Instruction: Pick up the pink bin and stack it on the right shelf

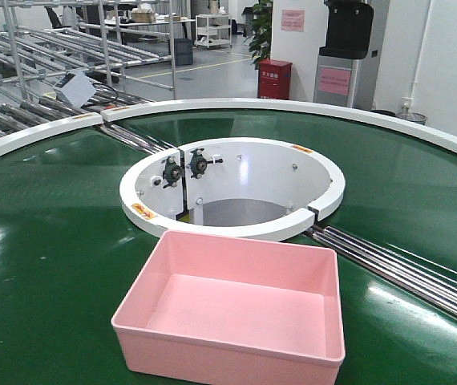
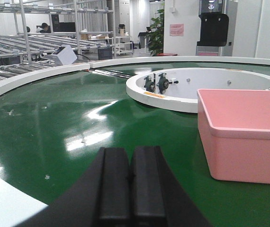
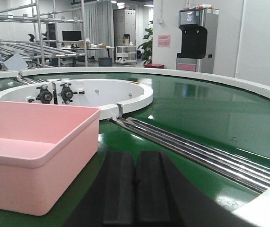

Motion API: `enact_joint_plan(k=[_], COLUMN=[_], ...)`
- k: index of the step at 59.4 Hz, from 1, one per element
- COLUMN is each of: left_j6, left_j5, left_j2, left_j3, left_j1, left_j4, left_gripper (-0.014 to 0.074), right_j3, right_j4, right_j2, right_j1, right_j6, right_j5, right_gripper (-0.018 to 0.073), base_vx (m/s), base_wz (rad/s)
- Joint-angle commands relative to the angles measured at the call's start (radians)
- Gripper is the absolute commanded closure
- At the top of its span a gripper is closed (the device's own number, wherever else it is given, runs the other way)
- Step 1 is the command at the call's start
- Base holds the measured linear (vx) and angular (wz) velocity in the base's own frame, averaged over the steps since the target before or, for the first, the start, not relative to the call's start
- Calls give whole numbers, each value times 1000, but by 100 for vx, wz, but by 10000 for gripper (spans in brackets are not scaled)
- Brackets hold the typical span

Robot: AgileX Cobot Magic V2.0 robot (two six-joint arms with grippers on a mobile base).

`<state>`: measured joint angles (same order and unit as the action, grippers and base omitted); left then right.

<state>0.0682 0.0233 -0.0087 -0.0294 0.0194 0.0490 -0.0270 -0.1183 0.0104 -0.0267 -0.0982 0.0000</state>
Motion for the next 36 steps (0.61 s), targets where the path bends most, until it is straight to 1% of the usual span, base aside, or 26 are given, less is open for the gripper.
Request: enact_joint_plan(k=[1,5,8,13,16,20,23,28,30,33,36], left_j6=[6,11,15,15,14,12,1,-58,-75,-68,-68], left_j5=[-119,-159,-166,-131,-74,69,198,422,477,568,631], left_j2=[-18,-18,-18,-17,-4,39,92,197,246,295,342], left_j3=[-13,8,44,154,232,352,430,570,608,651,668], left_j1=[1,1,1,1,1,1,1,1,1,1,1], left_j4=[-3,-3,-3,-3,-3,-3,-2,-2,-3,-10,-15], left_gripper=[602,602,602,602,602,602,602,602,602,602,602], right_j3=[-5,10,46,151,216,323,399,514,546,581,595], right_j4=[-9,-11,-11,-11,-11,-11,-11,-9,-5,6,16], right_j2=[13,13,13,12,1,-34,-78,-183,-226,-288,-335], right_j1=[1,1,-3,-3,-3,-3,-3,-3,-3,-3,-2], right_j6=[8,10,3,7,8,8,13,26,27,27,26], right_j5=[-112,-150,-144,-72,7,146,263,454,520,605,635], right_gripper=[568,568,568,568,568,568,568,568,568,568,568], base_vx=[0,0,0,0,0,0,0,0,0,0,0], base_wz=[0,0,0,0,0,0,0,0,0,0,0])
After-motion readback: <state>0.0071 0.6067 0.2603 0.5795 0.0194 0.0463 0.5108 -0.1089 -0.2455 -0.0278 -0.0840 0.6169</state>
